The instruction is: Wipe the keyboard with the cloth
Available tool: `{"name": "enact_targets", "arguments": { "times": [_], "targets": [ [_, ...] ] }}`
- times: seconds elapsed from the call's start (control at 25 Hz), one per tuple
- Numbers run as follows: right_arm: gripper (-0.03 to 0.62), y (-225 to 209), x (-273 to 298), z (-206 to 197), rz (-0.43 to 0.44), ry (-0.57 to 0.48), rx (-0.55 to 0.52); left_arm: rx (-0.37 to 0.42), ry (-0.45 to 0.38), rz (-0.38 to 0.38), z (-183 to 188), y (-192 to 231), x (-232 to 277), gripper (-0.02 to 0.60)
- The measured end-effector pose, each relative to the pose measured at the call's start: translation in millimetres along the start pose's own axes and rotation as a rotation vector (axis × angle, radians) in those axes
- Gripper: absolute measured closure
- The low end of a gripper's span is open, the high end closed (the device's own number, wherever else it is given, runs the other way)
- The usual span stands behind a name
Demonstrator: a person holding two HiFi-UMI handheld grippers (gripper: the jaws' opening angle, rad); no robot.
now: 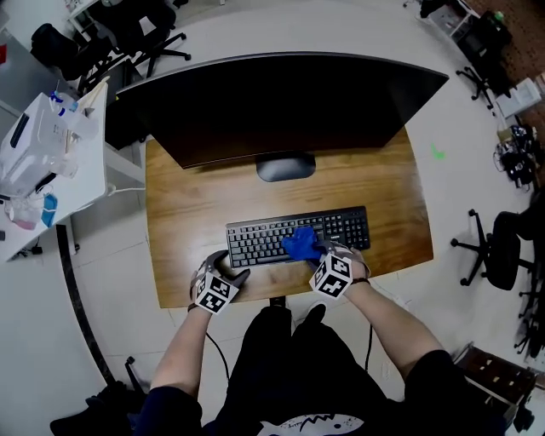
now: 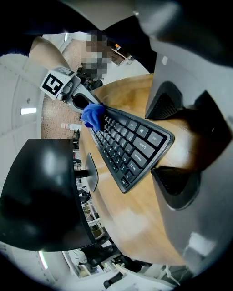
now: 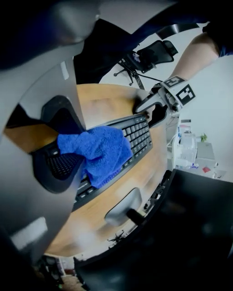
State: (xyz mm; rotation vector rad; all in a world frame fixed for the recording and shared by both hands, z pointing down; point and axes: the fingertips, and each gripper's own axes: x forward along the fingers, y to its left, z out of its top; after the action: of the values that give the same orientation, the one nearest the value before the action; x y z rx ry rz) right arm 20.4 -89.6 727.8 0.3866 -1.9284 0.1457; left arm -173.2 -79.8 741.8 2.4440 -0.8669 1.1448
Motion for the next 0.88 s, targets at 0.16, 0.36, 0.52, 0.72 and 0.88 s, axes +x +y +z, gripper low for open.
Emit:
{"name": "enact_targets", "arguments": {
  "times": [0.16,0.36,0.52,0.72,0.88],
  "targets": [
    [0.473,-24.9,-17.6,-43.6,-0.055,0.022,0.139,-0.003,0.011,0.003,0.3,-0.8,0.2,0.245],
    [0.474,-48.1,-37.7,-96.1,-0.108,0.070,0.234,0.000,0.017,0.004,1.3,0.5,-0.3,0.245],
    [0.477,-58.1,-48.1,-129.7,-0.153,0.106,0.286,0.000,0.021,0.009,2.5,0.3,-0.6,0.245],
    [0.480,-66.4,-56.1,-149.1,-0.185,0.099,0.399,-0.003,0.036,0.008,2.1,0.1,0.1,0.245],
    [0.485,-69.5,-63.7,-136.4,-0.160,-0.055,0.578,0.001,0.055,0.008,2.2,1.7,0.3,0.247]
  ]
}}
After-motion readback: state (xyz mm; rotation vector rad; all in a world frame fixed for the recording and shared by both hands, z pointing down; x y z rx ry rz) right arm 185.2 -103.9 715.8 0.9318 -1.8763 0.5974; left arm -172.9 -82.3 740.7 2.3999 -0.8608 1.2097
